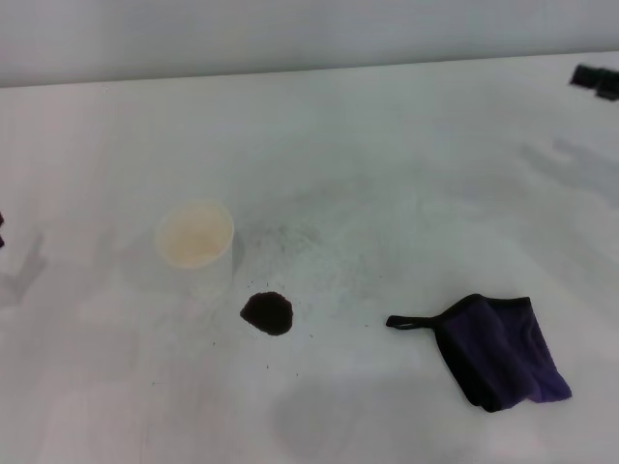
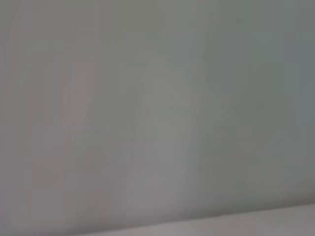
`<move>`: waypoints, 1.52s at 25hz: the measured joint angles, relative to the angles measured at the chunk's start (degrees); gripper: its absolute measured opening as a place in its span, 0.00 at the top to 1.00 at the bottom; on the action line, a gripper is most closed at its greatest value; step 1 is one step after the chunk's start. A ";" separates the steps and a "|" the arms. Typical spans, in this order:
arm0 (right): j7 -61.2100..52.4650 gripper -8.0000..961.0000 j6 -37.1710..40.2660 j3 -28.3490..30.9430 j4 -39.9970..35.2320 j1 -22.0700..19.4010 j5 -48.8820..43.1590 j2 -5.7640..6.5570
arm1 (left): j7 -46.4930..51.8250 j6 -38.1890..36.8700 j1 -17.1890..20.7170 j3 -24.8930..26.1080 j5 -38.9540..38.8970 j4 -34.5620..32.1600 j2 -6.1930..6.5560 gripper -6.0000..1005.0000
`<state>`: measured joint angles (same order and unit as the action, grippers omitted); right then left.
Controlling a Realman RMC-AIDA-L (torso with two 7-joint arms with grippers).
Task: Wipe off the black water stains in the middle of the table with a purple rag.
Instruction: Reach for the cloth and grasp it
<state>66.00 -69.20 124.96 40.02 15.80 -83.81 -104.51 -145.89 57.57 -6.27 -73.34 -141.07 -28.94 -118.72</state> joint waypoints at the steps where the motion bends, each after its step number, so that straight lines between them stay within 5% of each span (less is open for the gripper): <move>1: -5.10 0.14 -0.48 0.01 4.19 0.20 -5.37 -0.26 | -0.92 0.07 -0.19 0.52 0.00 0.00 0.00 0.11; 6: -26.86 0.15 -6.28 0.00 26.68 0.10 -27.77 -4.31 | -5.75 0.66 -0.67 1.94 -0.44 -0.37 -0.02 0.11; 10: -39.00 0.15 -15.27 -1.28 44.46 1.60 -46.64 -9.13 | -7.00 1.33 -1.60 5.15 -0.24 -0.20 0.02 0.11; 12: -43.70 0.16 -19.01 -4.33 50.28 2.21 -53.15 -10.23 | -7.05 1.77 -2.06 6.61 -0.21 -0.21 0.03 0.11; 25: -71.88 0.18 -20.91 -42.59 57.61 4.87 -72.50 -10.52 | -10.09 1.23 -4.54 9.55 -0.04 -0.03 0.25 0.11; 38: -83.01 0.19 -26.78 -52.56 55.85 6.86 -75.32 -10.70 | -10.35 1.23 -6.16 9.63 -0.06 0.10 0.95 0.11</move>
<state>-17.01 -95.98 72.40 95.86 22.66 -159.13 -115.20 -156.24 58.79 -12.44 -63.71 -141.12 -28.84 -117.77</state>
